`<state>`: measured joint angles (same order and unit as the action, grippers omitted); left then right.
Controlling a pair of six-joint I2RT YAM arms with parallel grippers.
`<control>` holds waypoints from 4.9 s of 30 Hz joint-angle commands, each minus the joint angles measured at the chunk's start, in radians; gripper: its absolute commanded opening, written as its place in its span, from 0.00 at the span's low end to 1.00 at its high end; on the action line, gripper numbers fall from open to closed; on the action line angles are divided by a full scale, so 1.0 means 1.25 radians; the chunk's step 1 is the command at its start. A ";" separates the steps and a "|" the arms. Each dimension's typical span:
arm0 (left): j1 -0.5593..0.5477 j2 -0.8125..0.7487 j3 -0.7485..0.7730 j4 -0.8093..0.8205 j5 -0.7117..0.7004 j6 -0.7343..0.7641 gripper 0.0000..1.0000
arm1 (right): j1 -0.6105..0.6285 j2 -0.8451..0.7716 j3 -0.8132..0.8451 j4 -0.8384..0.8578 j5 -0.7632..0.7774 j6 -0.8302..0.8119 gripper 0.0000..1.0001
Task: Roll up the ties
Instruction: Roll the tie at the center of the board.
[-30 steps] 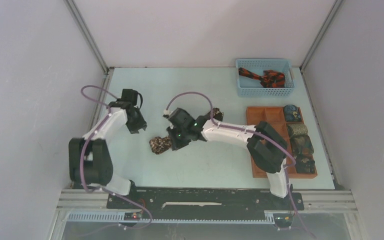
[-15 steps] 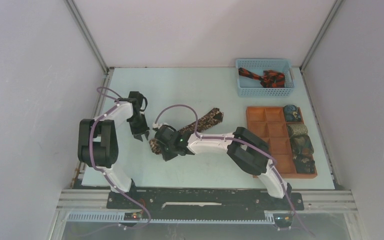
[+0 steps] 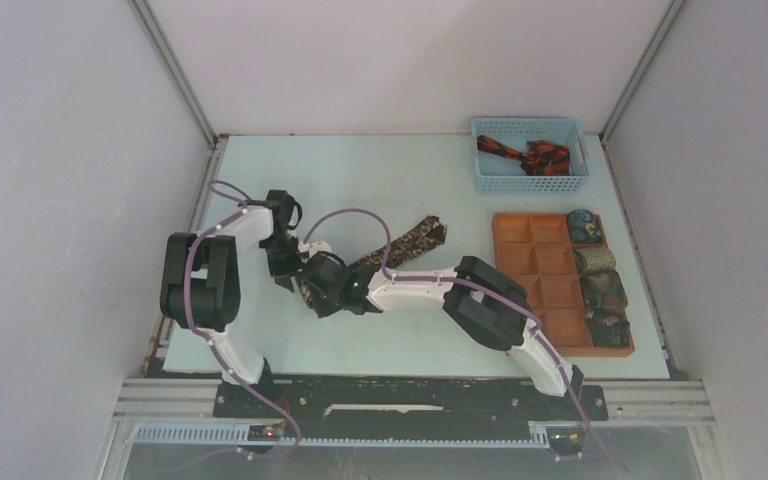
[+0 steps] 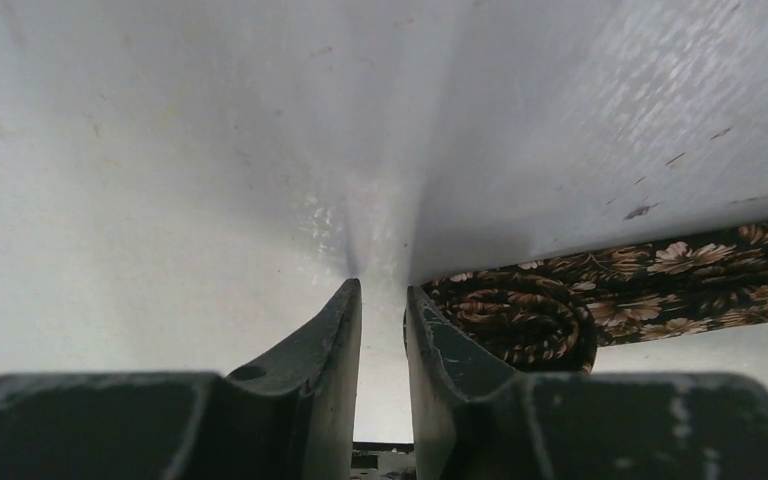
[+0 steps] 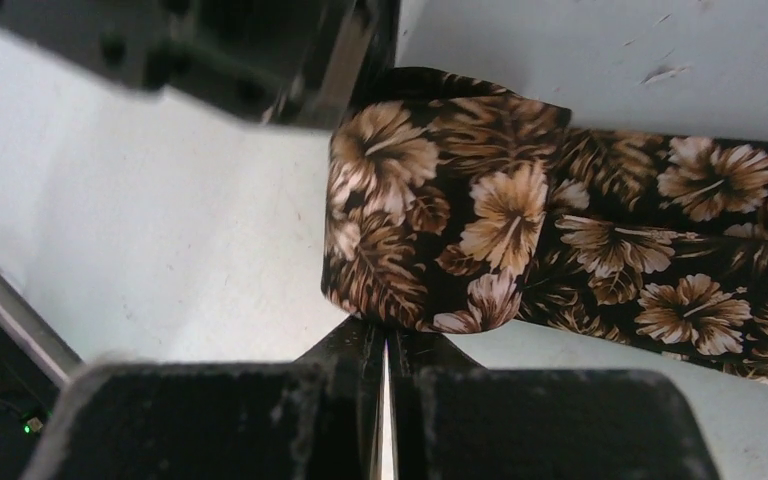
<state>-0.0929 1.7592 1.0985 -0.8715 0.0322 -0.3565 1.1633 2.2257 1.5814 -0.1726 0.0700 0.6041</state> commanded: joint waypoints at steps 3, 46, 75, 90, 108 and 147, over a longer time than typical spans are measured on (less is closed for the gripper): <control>-0.009 -0.065 -0.055 -0.011 0.018 -0.002 0.28 | 0.008 0.031 0.012 0.034 0.102 0.016 0.00; -0.088 0.065 0.120 -0.126 0.014 0.071 0.28 | 0.000 0.032 0.006 0.025 0.055 -0.051 0.00; -0.030 -0.316 0.069 -0.044 -0.239 -0.114 0.65 | -0.081 -0.239 -0.033 -0.025 -0.170 -0.124 0.00; -0.031 -0.702 -0.321 0.095 -0.142 -0.322 0.67 | -0.169 -0.007 0.208 -0.102 -0.470 -0.079 0.03; -0.031 -0.785 -0.451 0.241 -0.056 -0.327 0.69 | -0.205 0.094 0.215 -0.101 -0.499 -0.060 0.00; -0.032 -0.562 -0.591 0.569 0.043 -0.347 0.63 | -0.214 0.123 0.127 -0.012 -0.499 -0.043 0.00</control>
<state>-0.1287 1.0126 0.3737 -0.2398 0.0566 -0.7685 0.8970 2.3589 1.7622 -0.2100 -0.5537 0.5434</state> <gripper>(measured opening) 0.647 0.007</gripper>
